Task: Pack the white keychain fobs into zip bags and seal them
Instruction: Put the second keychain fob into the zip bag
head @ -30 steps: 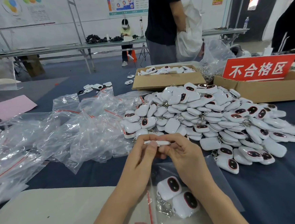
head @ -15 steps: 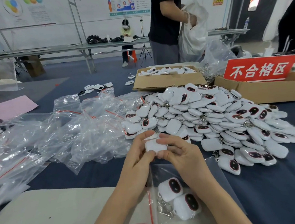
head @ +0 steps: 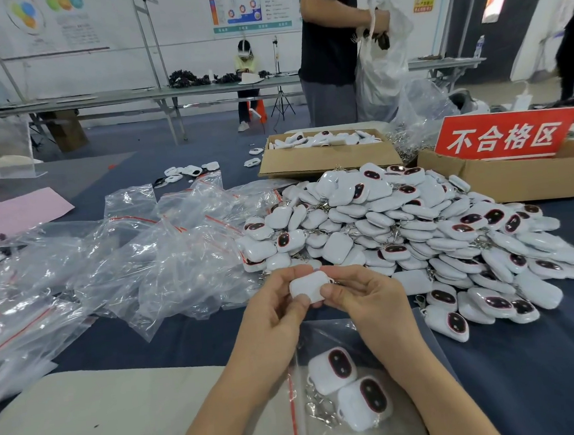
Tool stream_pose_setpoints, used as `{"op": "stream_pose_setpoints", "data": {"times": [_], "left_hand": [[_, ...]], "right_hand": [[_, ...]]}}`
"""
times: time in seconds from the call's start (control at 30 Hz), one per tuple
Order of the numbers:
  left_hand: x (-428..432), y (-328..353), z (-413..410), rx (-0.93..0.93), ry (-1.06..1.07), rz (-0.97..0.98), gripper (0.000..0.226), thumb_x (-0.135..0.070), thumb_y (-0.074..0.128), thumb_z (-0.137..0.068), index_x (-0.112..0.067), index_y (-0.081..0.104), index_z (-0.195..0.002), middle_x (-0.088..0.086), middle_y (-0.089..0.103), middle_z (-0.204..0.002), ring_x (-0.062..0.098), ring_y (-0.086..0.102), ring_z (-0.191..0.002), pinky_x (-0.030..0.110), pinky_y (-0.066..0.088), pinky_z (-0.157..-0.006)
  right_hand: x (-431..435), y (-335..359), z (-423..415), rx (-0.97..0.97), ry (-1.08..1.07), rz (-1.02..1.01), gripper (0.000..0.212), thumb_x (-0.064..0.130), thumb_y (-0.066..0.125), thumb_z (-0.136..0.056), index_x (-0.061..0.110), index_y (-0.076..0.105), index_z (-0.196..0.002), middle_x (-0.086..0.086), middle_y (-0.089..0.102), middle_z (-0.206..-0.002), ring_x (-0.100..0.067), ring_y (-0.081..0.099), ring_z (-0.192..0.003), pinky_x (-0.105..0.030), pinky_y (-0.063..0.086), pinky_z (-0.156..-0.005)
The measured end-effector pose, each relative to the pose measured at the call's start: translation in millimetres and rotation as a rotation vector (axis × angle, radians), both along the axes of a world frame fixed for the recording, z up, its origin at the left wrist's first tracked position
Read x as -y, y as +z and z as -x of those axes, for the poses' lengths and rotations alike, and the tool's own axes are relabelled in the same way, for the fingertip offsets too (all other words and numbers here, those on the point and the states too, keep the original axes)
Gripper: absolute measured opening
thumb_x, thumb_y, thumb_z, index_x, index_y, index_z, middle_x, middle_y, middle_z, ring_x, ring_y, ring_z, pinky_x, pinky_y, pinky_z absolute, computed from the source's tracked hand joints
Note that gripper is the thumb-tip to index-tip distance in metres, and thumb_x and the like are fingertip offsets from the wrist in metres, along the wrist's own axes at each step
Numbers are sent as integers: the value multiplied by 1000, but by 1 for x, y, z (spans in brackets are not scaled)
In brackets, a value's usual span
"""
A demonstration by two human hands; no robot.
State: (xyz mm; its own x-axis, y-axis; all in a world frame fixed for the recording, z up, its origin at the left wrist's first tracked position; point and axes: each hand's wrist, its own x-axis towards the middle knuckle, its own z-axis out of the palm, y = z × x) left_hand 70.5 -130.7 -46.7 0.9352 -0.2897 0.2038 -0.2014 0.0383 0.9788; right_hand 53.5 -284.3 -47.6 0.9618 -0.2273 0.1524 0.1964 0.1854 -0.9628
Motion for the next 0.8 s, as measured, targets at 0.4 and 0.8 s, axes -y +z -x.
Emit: {"op": "stream_pose_setpoints", "data": {"times": [0.4, 0.8], "left_hand": [[4, 5, -3, 7, 201, 36, 35, -3, 68, -92, -36, 76, -101, -15, 78, -101, 0, 71, -97, 7, 48, -82], [-4, 3, -8, -37, 56, 64, 29, 0, 64, -95, -20, 74, -114, -4, 78, -108, 10, 71, -107, 17, 53, -92]], "right_hand": [[4, -9, -3, -136, 81, 80, 18, 1, 76, -83, 10, 69, -96, -2, 79, -89, -17, 75, -88, -22, 59, -74], [-1, -9, -2, -32, -17, 235, 32, -10, 68, -85, 18, 69, -72, 12, 74, -110, -5, 71, -98, -18, 55, -83]]}}
